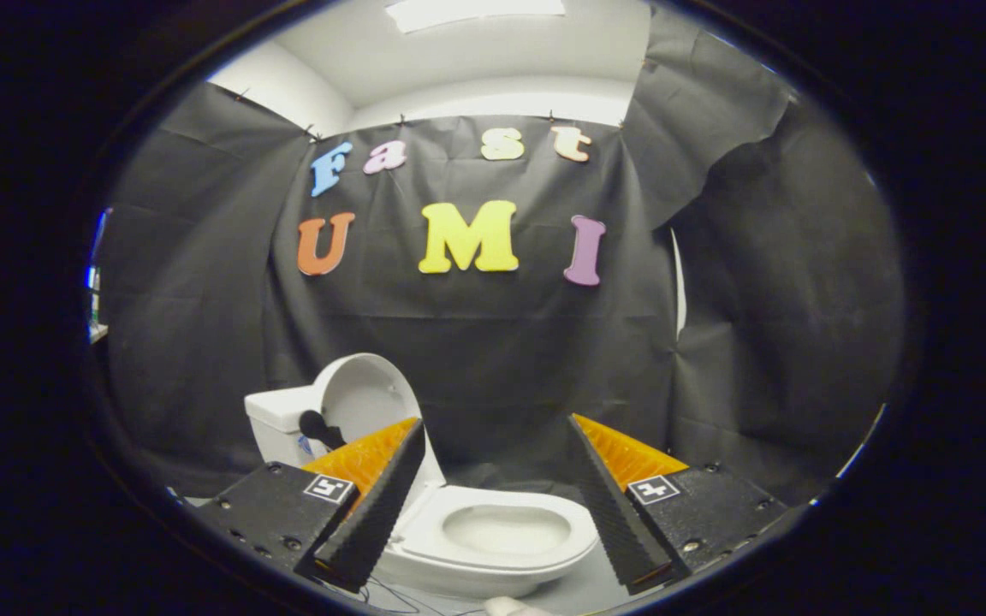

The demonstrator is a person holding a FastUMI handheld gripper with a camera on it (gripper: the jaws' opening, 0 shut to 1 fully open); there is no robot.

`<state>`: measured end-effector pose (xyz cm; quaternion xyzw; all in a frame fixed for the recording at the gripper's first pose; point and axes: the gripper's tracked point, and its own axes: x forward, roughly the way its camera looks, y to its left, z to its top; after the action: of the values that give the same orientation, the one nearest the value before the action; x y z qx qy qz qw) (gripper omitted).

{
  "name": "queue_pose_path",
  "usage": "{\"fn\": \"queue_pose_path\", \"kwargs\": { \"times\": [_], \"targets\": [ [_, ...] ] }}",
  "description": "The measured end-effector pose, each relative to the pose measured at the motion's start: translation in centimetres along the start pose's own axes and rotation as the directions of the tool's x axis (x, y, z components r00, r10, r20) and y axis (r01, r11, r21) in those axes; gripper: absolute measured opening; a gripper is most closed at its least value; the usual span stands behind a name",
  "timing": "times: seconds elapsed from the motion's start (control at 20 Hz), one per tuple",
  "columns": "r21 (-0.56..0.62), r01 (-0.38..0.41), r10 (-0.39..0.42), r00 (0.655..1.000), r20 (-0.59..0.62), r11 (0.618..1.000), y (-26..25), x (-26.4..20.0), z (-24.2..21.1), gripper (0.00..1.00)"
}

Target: Open the toilet lid.

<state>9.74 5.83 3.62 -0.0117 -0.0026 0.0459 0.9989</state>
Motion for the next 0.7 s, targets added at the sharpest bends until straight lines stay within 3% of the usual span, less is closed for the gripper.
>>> {"fn": "queue_pose_path", "kwargs": {
  "times": [0.25, 0.45, 0.7],
  "targets": [
    [0.08, -0.002, 0.006, 0.999, -0.054, 0.997, -1.6, -0.2, -1.9, 1.0],
    [0.042, -0.013, 0.01, 0.998, 0.06, 0.999, -2.5, -1.1, 0.7, 1.0],
    [0.051, 0.043, -0.048, 0.993, 0.104, 0.998, -4.1, -2.4, 0.9, 1.0]
  ]
}}
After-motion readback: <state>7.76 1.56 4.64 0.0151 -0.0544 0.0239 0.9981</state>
